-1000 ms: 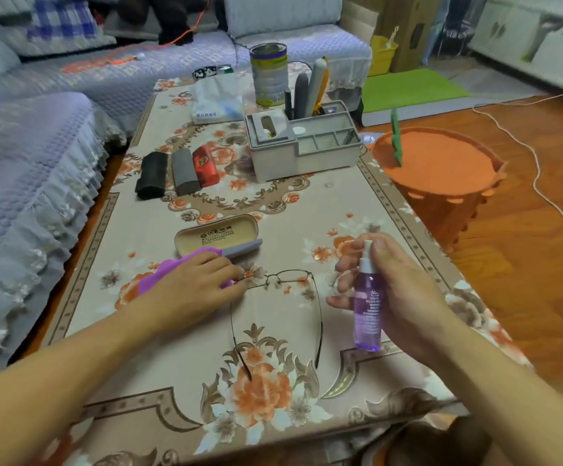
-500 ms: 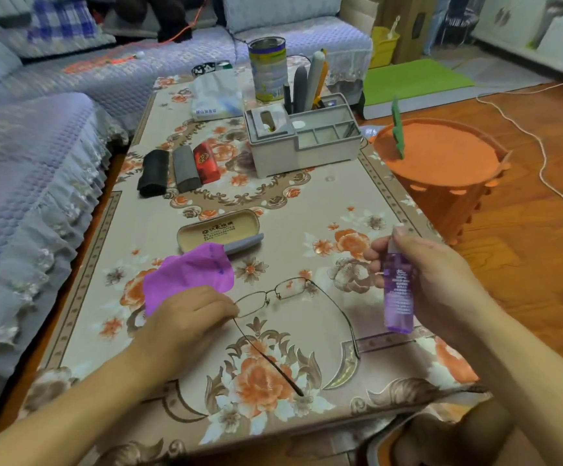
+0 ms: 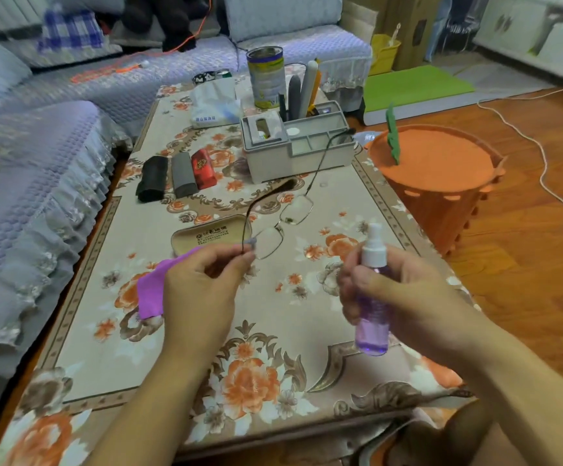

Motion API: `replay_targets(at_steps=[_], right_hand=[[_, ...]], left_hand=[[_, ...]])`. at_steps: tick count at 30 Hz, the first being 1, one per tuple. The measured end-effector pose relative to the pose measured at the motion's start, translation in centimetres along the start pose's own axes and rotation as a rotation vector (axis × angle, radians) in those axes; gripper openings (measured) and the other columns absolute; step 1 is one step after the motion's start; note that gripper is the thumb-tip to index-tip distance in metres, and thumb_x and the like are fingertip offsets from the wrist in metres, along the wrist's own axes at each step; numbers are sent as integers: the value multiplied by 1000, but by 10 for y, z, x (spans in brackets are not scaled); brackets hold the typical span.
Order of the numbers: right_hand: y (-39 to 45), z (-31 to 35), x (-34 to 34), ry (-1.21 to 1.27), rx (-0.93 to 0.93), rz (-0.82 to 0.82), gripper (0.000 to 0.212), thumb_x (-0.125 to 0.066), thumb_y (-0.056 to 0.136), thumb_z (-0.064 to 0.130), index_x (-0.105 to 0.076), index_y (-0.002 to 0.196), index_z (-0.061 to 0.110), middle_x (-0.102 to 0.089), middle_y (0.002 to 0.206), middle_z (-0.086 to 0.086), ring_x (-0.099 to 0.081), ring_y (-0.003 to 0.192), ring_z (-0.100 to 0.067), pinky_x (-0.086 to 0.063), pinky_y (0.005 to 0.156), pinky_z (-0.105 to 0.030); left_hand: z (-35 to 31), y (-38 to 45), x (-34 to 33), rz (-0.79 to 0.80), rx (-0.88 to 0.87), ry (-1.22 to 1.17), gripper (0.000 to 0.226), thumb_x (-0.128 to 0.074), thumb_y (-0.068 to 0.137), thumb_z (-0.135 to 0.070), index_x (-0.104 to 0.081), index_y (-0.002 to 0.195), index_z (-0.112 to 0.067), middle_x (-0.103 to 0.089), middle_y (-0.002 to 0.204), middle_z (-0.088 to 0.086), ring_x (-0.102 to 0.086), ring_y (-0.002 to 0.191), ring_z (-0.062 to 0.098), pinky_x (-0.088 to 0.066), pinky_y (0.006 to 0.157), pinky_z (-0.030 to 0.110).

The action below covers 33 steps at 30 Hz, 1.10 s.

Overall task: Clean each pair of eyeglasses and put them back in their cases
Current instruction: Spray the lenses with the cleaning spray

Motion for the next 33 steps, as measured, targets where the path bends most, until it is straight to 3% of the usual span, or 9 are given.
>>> replay_targets(at_steps=[3,5,7,8,11,13,20,27,33], right_hand=[[2,4,-2,82,40,-4,27,-76,84,37,-62,88,14,-60,83,-12,-62,75,-25,-55,73,-37],[1,9,4,50,69,-33,17,-64,91,29,-60,88,13,-60,83,-12,-64,82,-29,-55,89,-52],[0,14,6,-88,91,-24,16,-60,94,32,-59,91,16,-60,83,-8,-63,85,-29,-48,98,-64],[0,17,5,-132,105,-11,18,-60,94,34,-59,92,17,-58,82,-6,-61,82,-27,-48,95,-65],[-1,29,4,-175,195,-30,19,-68,92,33,-57,85,19,-53,74,-3,-52,68,-22,-44,72,-46],[-2,34,7,-181,255,-89,17,-66,87,32,-60,78,18,-50,70,-7,-48,66,-24,-41,68,-38],[-6,31,11,136,176,-199,70,-65,69,80,-59,64,11,-49,55,-5,-45,50,-19,-38,51,-28],[-11,27,13,75,144,-355,71,-63,66,82,-57,57,12,-44,49,-7,-41,42,-19,-34,48,-27],[-16,30,15,17,133,-432,61,-46,81,68,-57,55,14,-46,50,-7,-40,47,-22,-33,50,-30]], left_hand=[[-36,15,-6,12,-139,-23,19,-76,88,-6,-78,97,-22,-75,82,-13,-71,80,-2,-54,71,10],[-62,22,-8,12,-297,24,18,-74,90,-4,-76,99,-20,-74,88,-11,-71,80,-3,-53,71,7],[-84,22,-10,5,-517,141,15,-75,91,-6,-76,102,-15,-74,91,-6,-71,84,1,-53,77,11],[-93,20,-12,8,-640,193,12,-75,91,-5,-77,102,-11,-75,93,-3,-71,85,4,-55,79,16],[-110,3,-20,36,-976,316,7,-72,94,-2,-77,98,1,-76,93,11,-73,86,22,-59,82,33],[-115,-6,-23,27,-1104,360,10,-70,96,-2,-77,97,5,-76,93,16,-74,85,28,-60,83,35],[-121,-13,-37,32,-1175,350,17,-65,99,-3,-77,93,9,-75,92,21,-72,84,33,-58,83,33],[-130,-11,-55,13,-1180,382,8,-74,92,-1,-78,91,6,-72,88,19,-68,86,37,-54,80,38],[-126,-12,-65,51,-1186,389,9,-75,92,-2,-78,93,6,-73,89,20,-68,85,36,-55,76,42]])
Point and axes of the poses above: each hand's wrist, its own y-axis towards the middle knuckle, its own x-axis out of the back of the hand, z = x × y, the point moved 10 cm from there along y, towards the middle knuckle
